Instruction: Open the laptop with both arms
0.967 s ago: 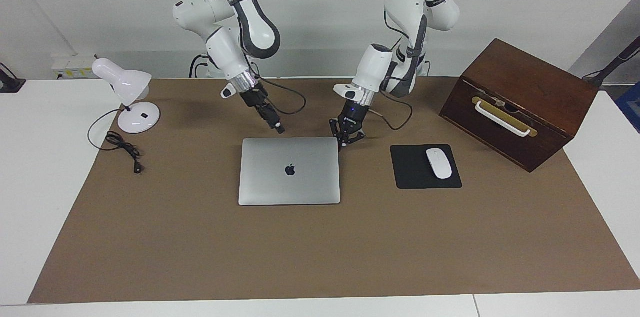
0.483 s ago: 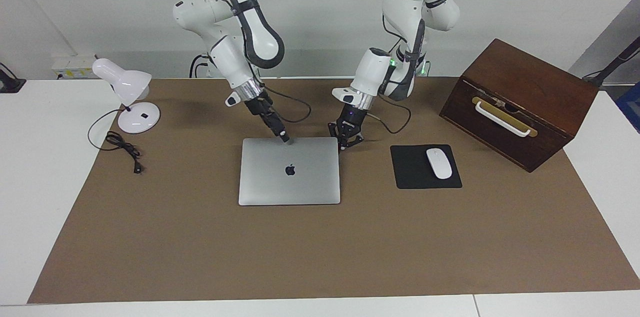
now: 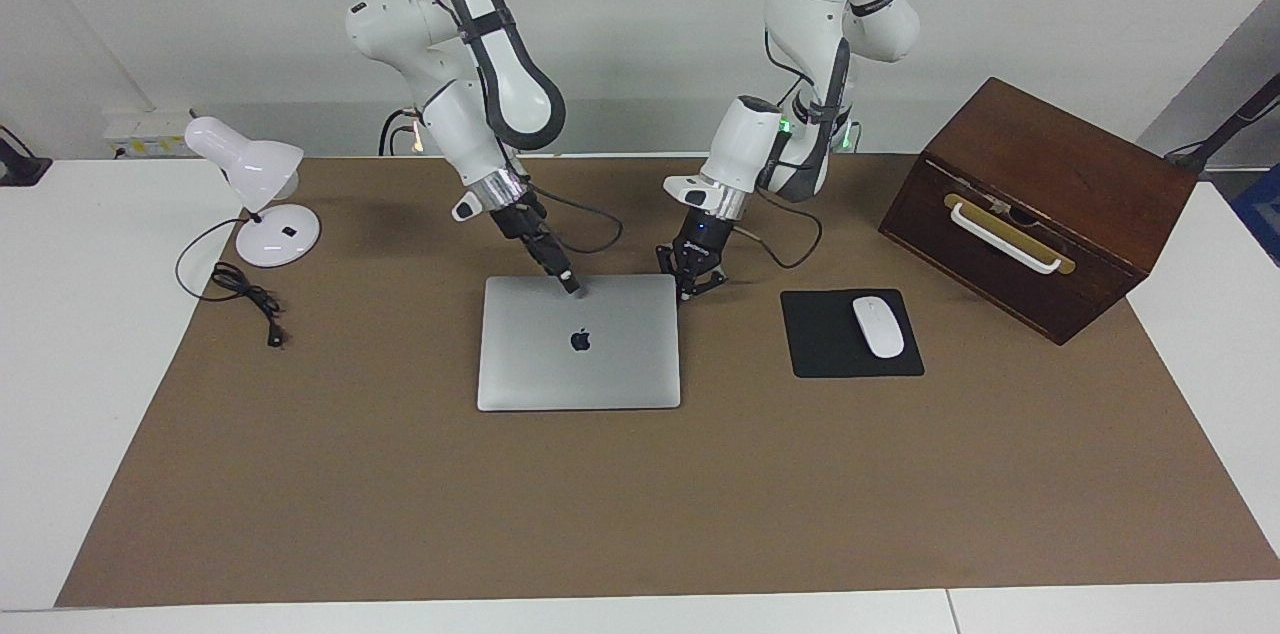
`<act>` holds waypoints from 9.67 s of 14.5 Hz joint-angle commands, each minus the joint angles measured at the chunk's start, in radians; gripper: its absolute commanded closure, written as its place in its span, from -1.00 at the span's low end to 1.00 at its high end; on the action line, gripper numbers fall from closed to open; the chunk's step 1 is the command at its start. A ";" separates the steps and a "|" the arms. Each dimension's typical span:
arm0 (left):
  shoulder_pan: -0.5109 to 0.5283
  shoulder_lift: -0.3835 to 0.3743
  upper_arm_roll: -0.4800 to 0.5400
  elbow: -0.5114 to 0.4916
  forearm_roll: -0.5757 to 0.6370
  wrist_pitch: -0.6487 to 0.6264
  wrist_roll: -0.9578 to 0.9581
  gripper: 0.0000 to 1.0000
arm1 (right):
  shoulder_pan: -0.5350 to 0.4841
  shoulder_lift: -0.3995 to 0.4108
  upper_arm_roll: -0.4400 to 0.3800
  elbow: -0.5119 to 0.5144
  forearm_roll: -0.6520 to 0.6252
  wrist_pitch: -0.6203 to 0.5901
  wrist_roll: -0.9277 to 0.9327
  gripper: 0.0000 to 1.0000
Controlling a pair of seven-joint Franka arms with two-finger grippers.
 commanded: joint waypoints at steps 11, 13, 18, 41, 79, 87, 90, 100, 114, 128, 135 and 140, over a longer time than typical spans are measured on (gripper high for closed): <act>-0.028 0.033 0.019 0.020 -0.009 0.020 0.021 1.00 | -0.018 0.064 0.004 0.131 0.040 0.044 -0.046 -1.00; -0.028 0.033 0.018 0.020 -0.009 0.020 0.020 1.00 | -0.024 0.070 0.004 0.146 0.037 0.044 -0.047 -1.00; -0.028 0.033 0.018 0.020 -0.009 0.020 0.020 1.00 | -0.047 0.108 0.004 0.241 0.029 0.046 -0.047 -1.00; -0.030 0.044 0.019 0.020 -0.012 0.022 0.020 1.00 | -0.133 0.246 0.002 0.594 -0.050 0.043 -0.043 -1.00; 0.036 -0.178 0.021 0.049 -0.138 -0.277 -0.002 1.00 | -0.398 0.197 -0.002 0.912 -0.892 -0.388 0.144 -1.00; 0.110 -0.309 0.023 0.076 -0.132 -0.542 0.010 1.00 | -0.535 0.165 -0.008 0.982 -1.402 -0.839 0.134 -1.00; 0.159 -0.330 0.023 0.136 -0.130 -0.668 0.058 1.00 | -0.604 0.110 -0.008 0.984 -1.561 -1.060 0.112 -1.00; 0.345 -0.450 0.023 0.270 -0.124 -1.061 0.242 1.00 | -0.630 -0.054 -0.016 0.823 -1.945 -1.370 -0.023 -1.00; 0.595 -0.471 0.023 0.504 0.000 -1.500 0.250 -1.00 | -0.601 -0.183 0.001 0.593 -1.928 -1.218 -0.135 -1.00; 0.696 -0.367 0.019 0.788 0.065 -1.768 -0.088 -1.00 | -0.599 -0.180 0.001 0.603 -1.810 -1.223 -0.029 -1.00; 0.701 -0.353 0.019 0.799 0.060 -1.778 -0.089 -1.00 | -0.595 -0.131 0.002 0.710 -1.828 -1.295 -0.052 -1.00; 0.699 -0.347 0.019 0.800 0.062 -1.785 -0.089 -1.00 | -0.585 -0.091 0.002 0.803 -1.859 -1.353 -0.084 -1.00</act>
